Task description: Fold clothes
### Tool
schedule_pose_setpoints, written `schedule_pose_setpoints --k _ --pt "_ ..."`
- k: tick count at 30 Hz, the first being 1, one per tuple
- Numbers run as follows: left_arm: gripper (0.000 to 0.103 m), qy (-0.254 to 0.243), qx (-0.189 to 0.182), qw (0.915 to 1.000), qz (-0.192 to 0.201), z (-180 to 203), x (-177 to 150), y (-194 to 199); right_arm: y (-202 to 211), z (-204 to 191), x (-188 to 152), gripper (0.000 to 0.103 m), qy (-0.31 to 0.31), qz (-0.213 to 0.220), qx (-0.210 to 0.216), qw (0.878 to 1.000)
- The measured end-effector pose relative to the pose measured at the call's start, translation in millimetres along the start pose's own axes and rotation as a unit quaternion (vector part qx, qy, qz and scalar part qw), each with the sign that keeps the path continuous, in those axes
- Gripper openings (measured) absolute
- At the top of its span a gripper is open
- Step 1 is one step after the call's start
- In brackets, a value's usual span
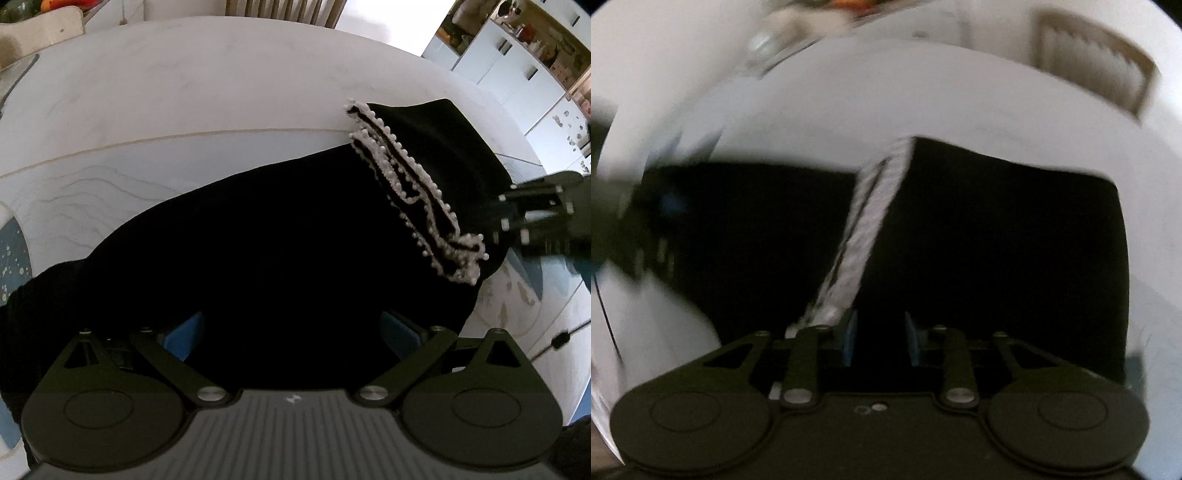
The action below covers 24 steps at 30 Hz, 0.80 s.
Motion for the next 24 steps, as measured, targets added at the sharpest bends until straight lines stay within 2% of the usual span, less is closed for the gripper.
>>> schedule_pose_setpoints --k 2,4,7,11,14,17,20,22,24 --pt "0.101 0.003 0.001 1.0 0.001 -2.4 -1.2 0.3 2.9 -10.9 -11.3 0.103 0.063 0.004 -0.02 0.998" --pt "0.101 0.005 0.0 1.0 0.003 -4.4 -2.2 1.3 7.3 -12.3 -17.8 0.103 0.093 0.013 -0.023 0.995" --pt "0.101 0.007 0.005 0.9999 0.006 -5.9 -3.6 6.9 15.3 3.9 -11.6 0.103 0.055 0.007 -0.005 0.998" --pt "0.101 0.018 0.021 0.9994 0.023 -10.6 -11.2 32.2 36.5 44.9 2.2 0.103 -0.013 0.05 -0.033 0.998" --pt "0.101 0.076 0.025 0.9957 0.046 -21.5 -27.7 60.5 40.8 70.9 -5.1 0.103 -0.048 0.051 -0.051 0.996" --pt "0.101 0.151 0.005 0.9869 0.057 -20.0 -48.3 76.5 36.8 82.6 -10.8 0.103 -0.062 0.038 -0.066 0.995" --pt "0.101 0.191 0.037 0.9804 0.032 -14.3 -72.4 77.4 32.6 84.0 -11.2 0.103 -0.08 0.038 -0.062 0.994" --pt "0.101 0.206 0.04 0.9771 0.039 -11.8 -81.6 81.4 29.0 83.2 -7.7 0.103 -0.082 0.042 -0.059 0.994" --pt "0.102 0.244 0.049 0.967 0.056 -20.1 -88.1 81.2 27.3 84.7 -5.9 0.103 -0.078 0.044 -0.06 0.994"
Point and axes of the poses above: each gripper's, at about its wrist camera, not at the fingertips, and y roughly against the way its jaws point, z to its right, x to its top, the point moved 10 cm from there along -y, roughly the way its jaws point, and after that the axes turned 6 degrees about -x, right-handed, at the moved point
